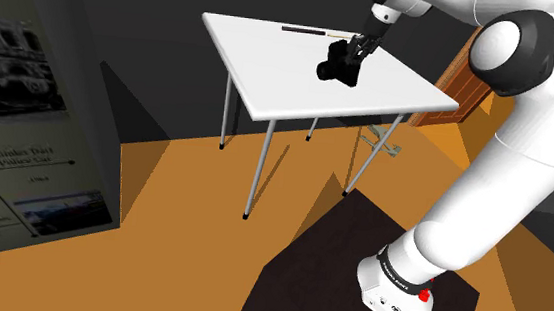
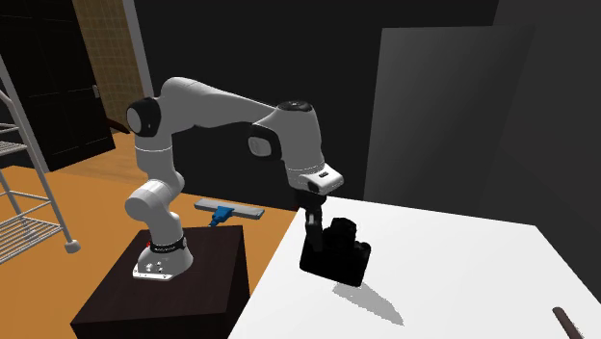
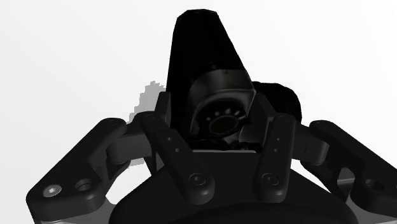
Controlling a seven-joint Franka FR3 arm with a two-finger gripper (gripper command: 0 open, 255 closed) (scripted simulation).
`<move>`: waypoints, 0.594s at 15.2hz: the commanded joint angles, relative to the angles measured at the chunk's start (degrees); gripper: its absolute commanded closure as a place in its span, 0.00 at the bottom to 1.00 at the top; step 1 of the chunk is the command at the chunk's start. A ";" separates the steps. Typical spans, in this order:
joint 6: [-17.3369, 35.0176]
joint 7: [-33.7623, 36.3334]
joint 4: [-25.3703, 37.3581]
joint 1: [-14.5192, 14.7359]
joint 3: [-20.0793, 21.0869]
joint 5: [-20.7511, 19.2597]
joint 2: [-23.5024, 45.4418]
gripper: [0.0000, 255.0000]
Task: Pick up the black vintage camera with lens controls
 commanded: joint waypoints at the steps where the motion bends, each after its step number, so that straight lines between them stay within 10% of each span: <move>1: -1.68 0.12 1.75 -0.10 -0.07 -0.04 0.00 1.00; 9: -8.05 0.49 8.70 -0.54 -0.25 0.06 0.62 1.00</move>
